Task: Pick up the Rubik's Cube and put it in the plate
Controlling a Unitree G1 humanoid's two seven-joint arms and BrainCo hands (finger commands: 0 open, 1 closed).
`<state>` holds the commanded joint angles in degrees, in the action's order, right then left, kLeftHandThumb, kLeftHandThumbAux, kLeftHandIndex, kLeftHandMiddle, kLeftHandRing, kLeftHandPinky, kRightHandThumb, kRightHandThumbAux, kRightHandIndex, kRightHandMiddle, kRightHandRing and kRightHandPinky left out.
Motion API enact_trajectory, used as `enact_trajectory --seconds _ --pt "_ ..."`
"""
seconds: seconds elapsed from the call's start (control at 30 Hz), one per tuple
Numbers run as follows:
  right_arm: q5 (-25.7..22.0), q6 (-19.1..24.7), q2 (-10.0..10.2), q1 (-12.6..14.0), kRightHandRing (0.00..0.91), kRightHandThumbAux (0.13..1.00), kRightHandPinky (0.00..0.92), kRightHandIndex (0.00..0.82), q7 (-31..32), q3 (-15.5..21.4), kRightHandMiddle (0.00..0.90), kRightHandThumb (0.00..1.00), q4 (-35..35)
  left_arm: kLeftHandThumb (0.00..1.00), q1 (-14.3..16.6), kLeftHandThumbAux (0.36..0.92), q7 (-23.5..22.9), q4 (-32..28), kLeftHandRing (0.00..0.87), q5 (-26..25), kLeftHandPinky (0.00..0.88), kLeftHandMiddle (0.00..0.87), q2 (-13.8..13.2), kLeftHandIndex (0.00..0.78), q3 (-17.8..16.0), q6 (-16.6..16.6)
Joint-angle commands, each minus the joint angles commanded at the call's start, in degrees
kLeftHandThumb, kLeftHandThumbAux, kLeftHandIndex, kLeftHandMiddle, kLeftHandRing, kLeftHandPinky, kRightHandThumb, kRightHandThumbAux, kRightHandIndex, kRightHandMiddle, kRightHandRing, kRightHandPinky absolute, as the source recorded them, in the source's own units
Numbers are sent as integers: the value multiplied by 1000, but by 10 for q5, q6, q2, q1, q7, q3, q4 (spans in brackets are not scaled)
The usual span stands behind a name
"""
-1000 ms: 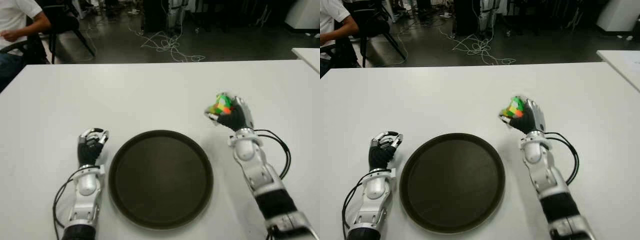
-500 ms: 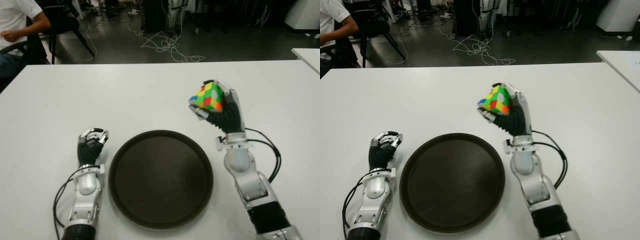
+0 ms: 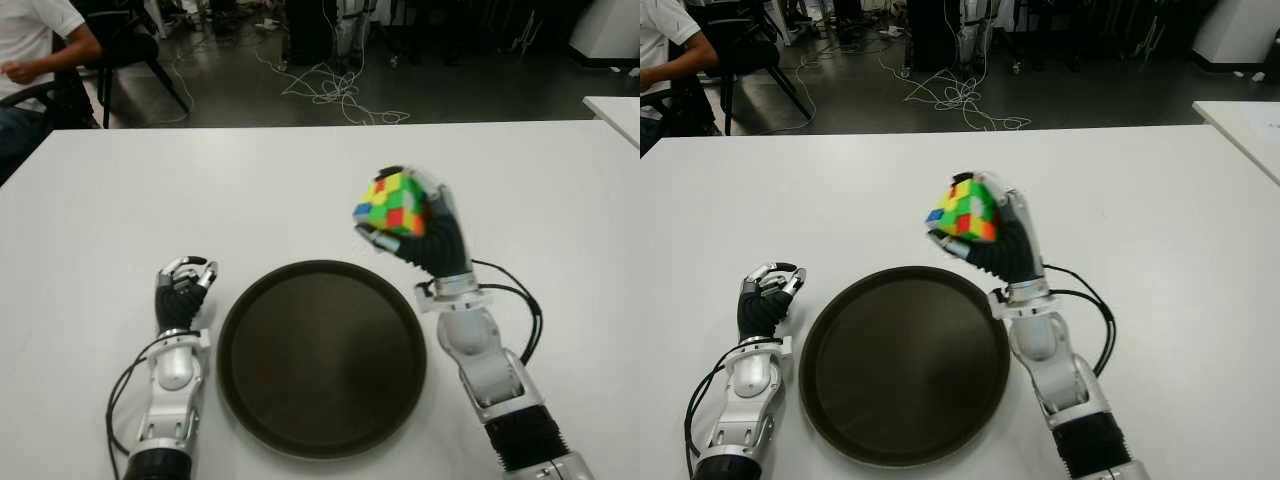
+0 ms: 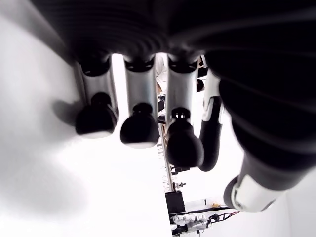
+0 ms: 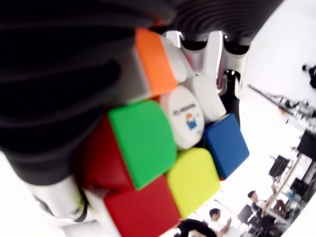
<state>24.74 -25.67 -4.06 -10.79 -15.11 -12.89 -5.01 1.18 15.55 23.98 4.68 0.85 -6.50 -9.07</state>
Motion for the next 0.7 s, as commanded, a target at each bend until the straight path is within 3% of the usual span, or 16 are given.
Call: enact_trajectory --seconds 0.13,0.27,0.5,0.7 --pt "42 59 1 8 842 784 834 644 27 -24 819 66 18 715 -1 700 -1 -3 828 0 822 826 0 444 1 2" --pt "47 78 5 10 842 790 836 662 40 -34 819 57 22 715 -1 700 -1 -5 829 1 824 826 0 444 1 4" --pt "45 150 -9 7 841 820 832 698 131 -59 821 44 43 716 -4 700 2 -13 831 4 825 825 2 445 4 12" --pt "100 213 -25 -4 825 855 811 692 184 -96 805 9 51 716 -4 699 3 -11 827 1 819 818 2 445 3 11"
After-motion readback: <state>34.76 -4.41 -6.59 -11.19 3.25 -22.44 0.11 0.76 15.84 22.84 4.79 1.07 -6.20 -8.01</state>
